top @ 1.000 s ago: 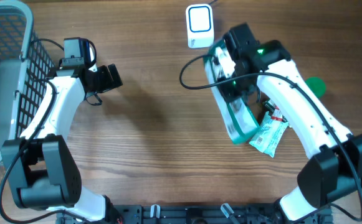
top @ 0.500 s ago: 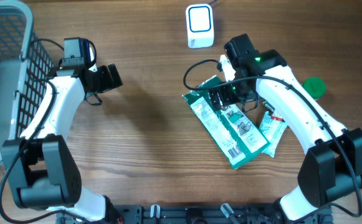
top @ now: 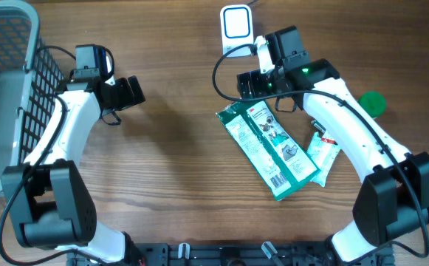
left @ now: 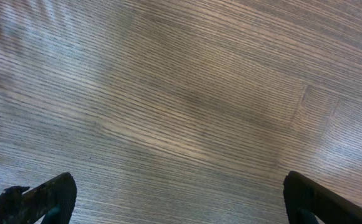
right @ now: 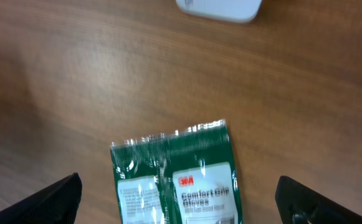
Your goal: Scan the item barcode
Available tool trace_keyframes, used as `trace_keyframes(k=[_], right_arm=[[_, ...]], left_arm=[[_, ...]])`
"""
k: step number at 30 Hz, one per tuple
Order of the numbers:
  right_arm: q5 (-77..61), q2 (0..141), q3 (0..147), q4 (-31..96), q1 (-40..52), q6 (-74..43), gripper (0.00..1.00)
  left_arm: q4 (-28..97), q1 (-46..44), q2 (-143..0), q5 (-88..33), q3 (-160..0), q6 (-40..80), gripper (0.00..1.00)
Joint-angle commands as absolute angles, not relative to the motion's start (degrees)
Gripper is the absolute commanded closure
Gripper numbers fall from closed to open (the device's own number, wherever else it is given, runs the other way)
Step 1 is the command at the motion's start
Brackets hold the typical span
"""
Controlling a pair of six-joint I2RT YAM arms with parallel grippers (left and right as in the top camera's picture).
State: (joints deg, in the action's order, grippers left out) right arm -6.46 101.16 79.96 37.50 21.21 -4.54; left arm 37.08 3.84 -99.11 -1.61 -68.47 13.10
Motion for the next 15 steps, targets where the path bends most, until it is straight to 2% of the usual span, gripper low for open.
trace_keyframes(k=[1,15], right_arm=[[-7.35,101.8,79.77,36.38,20.93,-5.06,0.0],[-7.35,101.16,79.77,36.49,21.19,-5.04,0.0]], left_arm=[[37.04,4.29,-99.59,-1.87,-68.58,12.38,0.0],[37.04,4.29,-99.59,-1.85,-68.58,12.38,0.0]])
